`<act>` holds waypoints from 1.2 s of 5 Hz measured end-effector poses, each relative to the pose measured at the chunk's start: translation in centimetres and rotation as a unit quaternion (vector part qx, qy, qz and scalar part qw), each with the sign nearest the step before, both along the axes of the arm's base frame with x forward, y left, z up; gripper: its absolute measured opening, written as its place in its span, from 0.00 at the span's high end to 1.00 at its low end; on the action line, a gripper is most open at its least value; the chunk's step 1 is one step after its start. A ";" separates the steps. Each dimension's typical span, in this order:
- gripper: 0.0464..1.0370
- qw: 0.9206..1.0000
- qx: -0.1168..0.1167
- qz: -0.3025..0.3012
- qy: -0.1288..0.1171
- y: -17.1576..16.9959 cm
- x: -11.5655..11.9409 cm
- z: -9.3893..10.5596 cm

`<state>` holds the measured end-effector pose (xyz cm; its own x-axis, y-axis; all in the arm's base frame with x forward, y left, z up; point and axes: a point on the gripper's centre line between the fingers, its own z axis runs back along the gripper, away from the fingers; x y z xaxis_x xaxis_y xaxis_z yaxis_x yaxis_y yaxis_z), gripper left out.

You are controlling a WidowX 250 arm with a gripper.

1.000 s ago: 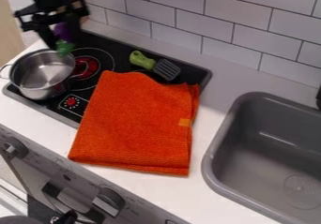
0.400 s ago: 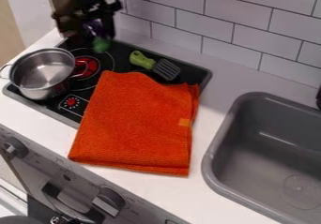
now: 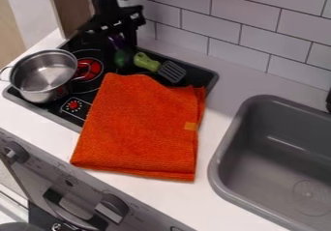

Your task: Moving an object from a pan

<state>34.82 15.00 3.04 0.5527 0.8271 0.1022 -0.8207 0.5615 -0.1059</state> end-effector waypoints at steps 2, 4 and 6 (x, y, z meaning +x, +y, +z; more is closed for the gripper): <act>0.40 1.000 0.011 -0.029 0.004 1.1 0.9 -0.4; 0.04 0.998 0.020 -0.047 0.021 1.5 0.8 0.2; 0.04 0.995 0.046 -0.074 -0.049 1.0 -1.4 3.2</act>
<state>33.38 15.95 6.24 0.6508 0.7224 0.2338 -0.7168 0.6860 -0.1244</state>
